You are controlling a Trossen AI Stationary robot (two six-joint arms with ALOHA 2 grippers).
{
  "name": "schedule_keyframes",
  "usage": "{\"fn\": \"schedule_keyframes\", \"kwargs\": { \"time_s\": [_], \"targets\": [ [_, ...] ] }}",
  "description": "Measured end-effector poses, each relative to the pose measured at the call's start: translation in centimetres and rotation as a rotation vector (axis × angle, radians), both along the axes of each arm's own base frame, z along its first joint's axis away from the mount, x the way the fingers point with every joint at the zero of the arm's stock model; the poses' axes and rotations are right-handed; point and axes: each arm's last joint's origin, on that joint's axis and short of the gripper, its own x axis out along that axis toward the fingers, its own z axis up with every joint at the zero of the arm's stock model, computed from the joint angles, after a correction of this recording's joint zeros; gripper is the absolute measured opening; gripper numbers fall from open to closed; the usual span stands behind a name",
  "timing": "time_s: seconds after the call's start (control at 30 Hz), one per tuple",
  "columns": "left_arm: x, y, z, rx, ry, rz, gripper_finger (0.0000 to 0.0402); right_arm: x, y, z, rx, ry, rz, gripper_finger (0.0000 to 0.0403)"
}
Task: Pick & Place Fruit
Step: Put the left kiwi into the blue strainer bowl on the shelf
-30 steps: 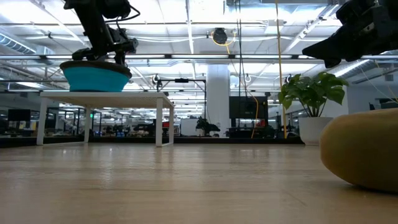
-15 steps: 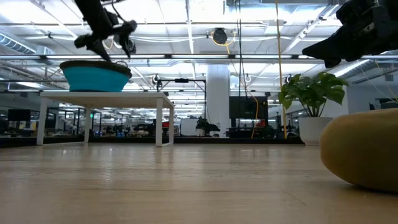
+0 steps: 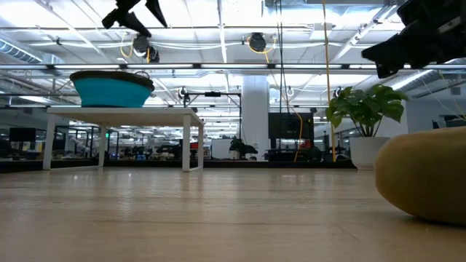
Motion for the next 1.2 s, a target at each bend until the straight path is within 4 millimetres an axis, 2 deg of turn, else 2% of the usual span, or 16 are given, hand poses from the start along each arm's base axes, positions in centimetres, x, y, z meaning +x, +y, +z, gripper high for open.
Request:
{"fn": "schedule_keyframes", "kwargs": {
  "time_s": [0.2, 0.4, 0.57, 0.87, 1.07, 1.2],
  "targets": [
    [1.1, -2.4, 0.0, -0.039, -0.039, -0.1, 0.0201, -0.1, 0.5, 0.0, 0.032, 0.002, 0.158, 0.0],
    [2.1, -5.2, -0.1, -0.118, -0.099, -0.19, 0.0155, -0.1, 0.5, 0.0, 0.057, 0.008, 0.158, 0.0],
    [3.9, -8.0, -0.9, -0.215, -0.117, -0.263, 0.0104, -0.1, 0.5, -0.1, 0.053, 0.013, 0.158, 0.0],
    [7.6, -13.4, -4.0, -0.469, -0.067, -0.358, 0.0006, -0.1, 0.5, -0.1, 0.05, 0.012, 0.156, 0.0],
    [9.4, -17.0, -6.6, -0.627, 0.033, -0.404, 0.0007, -0.1, 0.5, -0.1, 0.046, 0.011, 0.157, 0.0],
    [9.8, -19.1, -8.7, -0.794, 0.132, -0.33, 0.0004, -0.1, 0.5, -0.1, 0.046, 0.011, 0.157, 0.0]
  ]
}}
